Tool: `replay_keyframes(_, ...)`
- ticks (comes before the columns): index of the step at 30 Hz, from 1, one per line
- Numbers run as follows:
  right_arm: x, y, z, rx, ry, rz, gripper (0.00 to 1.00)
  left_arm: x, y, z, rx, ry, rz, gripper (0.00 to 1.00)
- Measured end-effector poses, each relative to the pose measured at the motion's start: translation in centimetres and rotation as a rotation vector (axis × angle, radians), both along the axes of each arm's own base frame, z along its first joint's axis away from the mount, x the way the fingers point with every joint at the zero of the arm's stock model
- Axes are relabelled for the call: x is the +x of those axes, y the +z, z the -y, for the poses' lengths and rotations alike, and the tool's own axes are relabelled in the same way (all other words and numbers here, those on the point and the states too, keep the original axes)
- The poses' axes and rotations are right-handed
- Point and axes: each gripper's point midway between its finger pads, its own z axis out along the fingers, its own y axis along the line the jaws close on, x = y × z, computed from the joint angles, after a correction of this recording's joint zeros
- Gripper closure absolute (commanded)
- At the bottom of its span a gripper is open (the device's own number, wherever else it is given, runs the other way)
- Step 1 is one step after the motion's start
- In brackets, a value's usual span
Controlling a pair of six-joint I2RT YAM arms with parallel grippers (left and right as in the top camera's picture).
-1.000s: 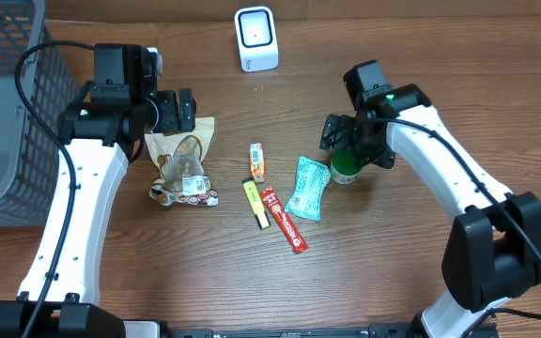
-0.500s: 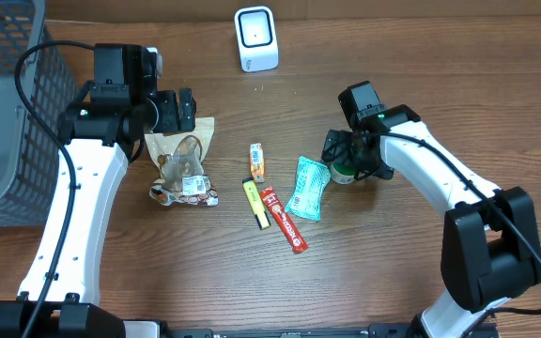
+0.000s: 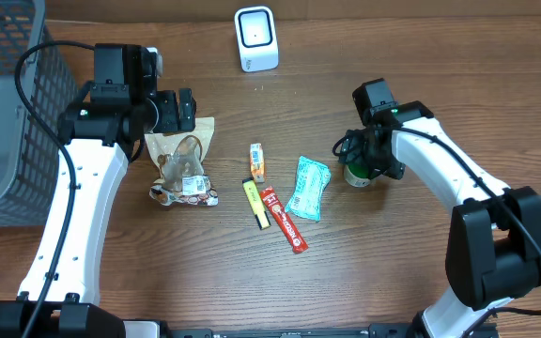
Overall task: Scan the item barcode
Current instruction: 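Lift the green jar slightly with the right gripper and hold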
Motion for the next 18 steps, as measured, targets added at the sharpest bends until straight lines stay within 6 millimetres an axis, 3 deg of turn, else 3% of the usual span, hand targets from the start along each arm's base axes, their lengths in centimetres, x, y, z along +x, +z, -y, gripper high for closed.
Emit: replay_keyframes(18,-0.24,-0.83,-0.33,0.022,0.017,-0.005,0.16,0.0,0.0,0.01,0.0,-0.001,0.0,0.0)
